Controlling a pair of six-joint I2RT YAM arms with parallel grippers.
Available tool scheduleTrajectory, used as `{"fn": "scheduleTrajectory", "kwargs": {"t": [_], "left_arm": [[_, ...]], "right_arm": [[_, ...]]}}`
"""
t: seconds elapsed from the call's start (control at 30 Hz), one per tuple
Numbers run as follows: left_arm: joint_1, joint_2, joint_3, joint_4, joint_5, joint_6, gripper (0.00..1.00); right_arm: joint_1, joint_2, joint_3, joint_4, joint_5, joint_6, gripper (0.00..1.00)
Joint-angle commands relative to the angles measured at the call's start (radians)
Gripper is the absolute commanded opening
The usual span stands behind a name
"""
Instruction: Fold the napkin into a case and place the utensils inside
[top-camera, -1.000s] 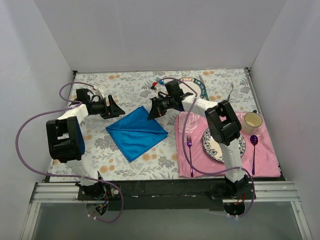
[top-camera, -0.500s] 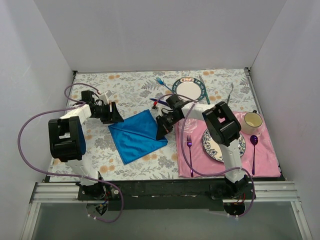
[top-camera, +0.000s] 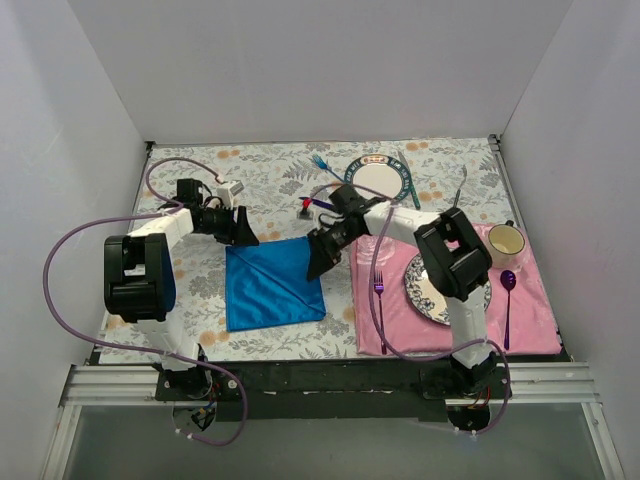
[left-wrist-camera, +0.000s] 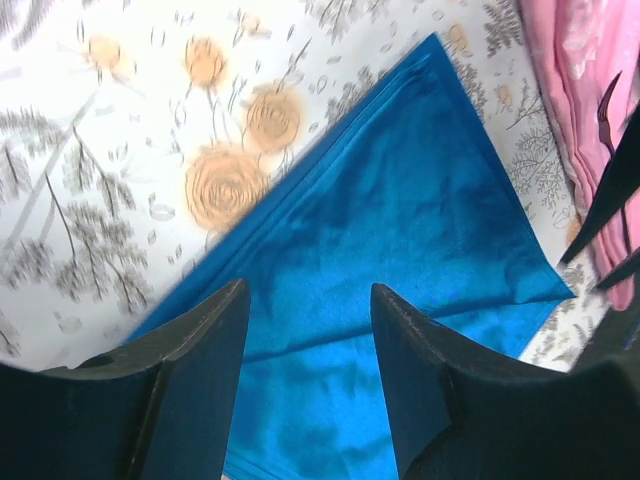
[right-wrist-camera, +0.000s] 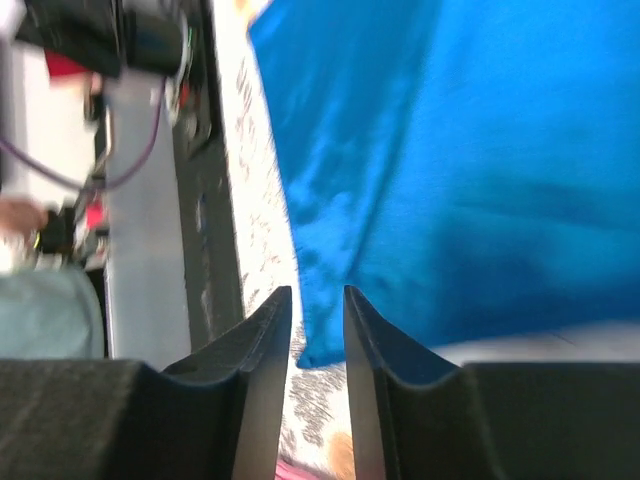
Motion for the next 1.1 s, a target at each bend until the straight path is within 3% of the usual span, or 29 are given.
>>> {"fn": "scheduleTrajectory", "kwargs": {"t": [0.0, 0.17, 0.27, 0.43, 0.6, 1.07], "left_arm": [[-0.029, -0.023, 0.046, 0.130, 0.116, 0.167, 0.50], [-0.147, 0.076, 0.135, 0.148, 0.102, 0.325, 0.50], [-0.183, 0.139, 0.181, 0.177, 0.093, 0.360, 0.50], [-0.218, 0.195, 0.215, 0.200, 0.083, 0.388, 0.49], [-0.253, 0.198, 0.185, 0.200, 0.070, 0.448, 0.45], [-0.272, 0.189, 0.137, 0.216, 0.022, 0.440, 0.45]], "right_arm": [[-0.165, -0.104, 0.025, 0.243, 0.020, 0.237, 0.37], [-0.215, -0.039, 0.112, 0.336, 0.196, 0.289, 0.37], [-0.215, 0.035, 0.193, 0.314, 0.221, 0.306, 0.41], [-0.213, 0.080, 0.189, 0.345, 0.232, 0.341, 0.50], [-0.206, 0.114, 0.172, 0.355, 0.218, 0.343, 0.48], [-0.190, 0.169, 0.160, 0.355, 0.244, 0.390, 0.46]]}}
